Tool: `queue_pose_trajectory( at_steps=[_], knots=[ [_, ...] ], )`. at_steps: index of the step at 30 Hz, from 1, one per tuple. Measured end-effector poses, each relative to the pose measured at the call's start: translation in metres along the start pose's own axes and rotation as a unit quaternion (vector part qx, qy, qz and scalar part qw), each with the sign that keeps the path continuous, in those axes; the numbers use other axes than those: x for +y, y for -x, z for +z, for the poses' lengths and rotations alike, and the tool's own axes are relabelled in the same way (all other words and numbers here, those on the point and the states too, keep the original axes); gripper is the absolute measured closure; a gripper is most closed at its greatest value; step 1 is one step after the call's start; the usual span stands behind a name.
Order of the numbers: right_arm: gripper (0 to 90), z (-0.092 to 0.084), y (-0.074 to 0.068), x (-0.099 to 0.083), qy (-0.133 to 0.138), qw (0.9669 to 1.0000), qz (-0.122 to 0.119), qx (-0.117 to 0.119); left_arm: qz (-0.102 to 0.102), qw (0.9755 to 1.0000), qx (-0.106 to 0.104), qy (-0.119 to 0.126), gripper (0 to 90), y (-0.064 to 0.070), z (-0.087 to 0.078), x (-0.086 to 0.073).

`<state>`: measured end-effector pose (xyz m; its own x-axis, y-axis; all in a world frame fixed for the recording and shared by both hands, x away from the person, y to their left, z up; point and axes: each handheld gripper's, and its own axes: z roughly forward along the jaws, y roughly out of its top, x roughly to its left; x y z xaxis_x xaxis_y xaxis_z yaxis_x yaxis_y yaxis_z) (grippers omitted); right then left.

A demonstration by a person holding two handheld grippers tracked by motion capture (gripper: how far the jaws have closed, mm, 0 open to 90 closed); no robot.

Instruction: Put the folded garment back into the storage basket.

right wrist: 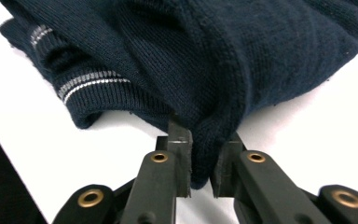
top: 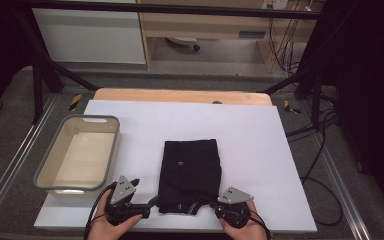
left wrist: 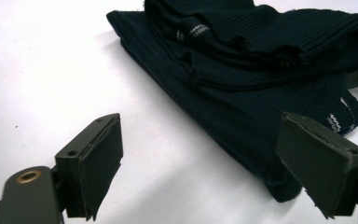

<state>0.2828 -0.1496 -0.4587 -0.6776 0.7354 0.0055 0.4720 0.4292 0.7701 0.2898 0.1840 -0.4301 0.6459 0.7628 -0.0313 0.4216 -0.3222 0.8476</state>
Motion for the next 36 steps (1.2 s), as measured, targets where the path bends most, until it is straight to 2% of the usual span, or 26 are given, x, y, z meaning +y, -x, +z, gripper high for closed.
queue_pose_trajectory(
  at_steps=[4,8,13,18,21,25,29,32,36],
  knots=[
    [83.6,-0.007,0.0,-0.002,0.006,0.9999,0.003,0.009,0.004,1.0,0.003,0.005,14.1,-0.001,0.0,0.0],
    [84.1,-0.016,-0.002,-0.005,0.007,0.9999,0.002,0.013,-0.001,1.0,0.005,0.006,14.1,-0.003,0.0,0.0],
    [83.7,-0.01,0.0,-0.006,-0.005,0.9999,0.002,0.014,0.001,0.9999,0.009,0.007,13.5,-0.002,0.0,0.0],
    [83.0,-0.009,0.001,-0.007,-0.003,0.9999,0.004,0.015,0.003,0.9999,0.004,0.009,10.8,0.001,0.003,0.001],
    [83.0,-0.008,0.002,-0.007,-0.004,0.9998,0.001,0.018,0.011,0.9998,0.013,0.013,10.2,0.002,0.005,0.002],
    [82.9,-0.008,0.002,-0.006,-0.006,0.9998,-0.006,0.016,0.032,0.9991,0.026,0.004,10.2,0.006,0.01,0.005],
    [82.6,-0.008,0.002,-0.008,-0.001,0.9998,-0.001,0.017,0.024,0.9994,0.025,0.002,10.2,0.006,0.015,0.006],
    [82.6,-0.008,0.003,-0.009,0.003,0.9998,0.001,0.019,0.024,0.9993,0.027,0.003,10.3,0.005,0.019,0.011],
    [82.9,-0.008,0.003,-0.008,0.0,0.9998,-0.003,0.02,0.024,0.9992,0.031,0.005,10.8,0.001,0.026,0.025]
  ],
)
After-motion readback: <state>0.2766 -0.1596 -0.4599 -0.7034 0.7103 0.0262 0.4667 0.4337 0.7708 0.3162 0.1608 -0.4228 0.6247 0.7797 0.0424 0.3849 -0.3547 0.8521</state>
